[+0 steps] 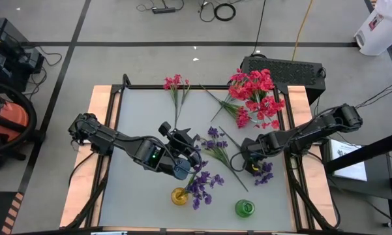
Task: Sort flowers into vase by color
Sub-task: Put the right purple flower into the yellow transparent vase
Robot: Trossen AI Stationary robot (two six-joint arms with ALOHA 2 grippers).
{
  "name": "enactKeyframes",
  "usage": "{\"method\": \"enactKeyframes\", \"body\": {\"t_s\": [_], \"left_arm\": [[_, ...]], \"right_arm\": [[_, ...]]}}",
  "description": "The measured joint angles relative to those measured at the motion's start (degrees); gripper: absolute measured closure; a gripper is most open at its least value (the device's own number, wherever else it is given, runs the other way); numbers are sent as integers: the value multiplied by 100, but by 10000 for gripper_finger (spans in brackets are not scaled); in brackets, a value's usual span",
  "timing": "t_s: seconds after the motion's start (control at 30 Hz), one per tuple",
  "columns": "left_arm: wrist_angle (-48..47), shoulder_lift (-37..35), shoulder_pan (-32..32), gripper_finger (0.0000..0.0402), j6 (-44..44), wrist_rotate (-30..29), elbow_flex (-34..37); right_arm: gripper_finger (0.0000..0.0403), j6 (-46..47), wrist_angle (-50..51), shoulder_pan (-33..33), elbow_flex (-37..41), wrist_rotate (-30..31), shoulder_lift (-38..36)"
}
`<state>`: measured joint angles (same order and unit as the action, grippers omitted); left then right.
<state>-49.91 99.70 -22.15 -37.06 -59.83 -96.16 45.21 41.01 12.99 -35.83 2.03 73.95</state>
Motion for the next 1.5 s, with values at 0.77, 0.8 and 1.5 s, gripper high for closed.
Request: {"method": "enactKeyframes", "body": {"t_s": [0.77, 0.8, 1.5], "left_arm": [[-1, 0, 0, 235, 0, 2, 2], [-1, 0, 1, 235, 0, 2, 1], [0, 0, 0, 235, 0, 0, 2]], "right_arm": [[46, 162, -98, 380, 0, 38, 0], [46, 160, -96, 394, 0, 37, 0], [222, 173, -366, 398, -5, -44, 0]]}}
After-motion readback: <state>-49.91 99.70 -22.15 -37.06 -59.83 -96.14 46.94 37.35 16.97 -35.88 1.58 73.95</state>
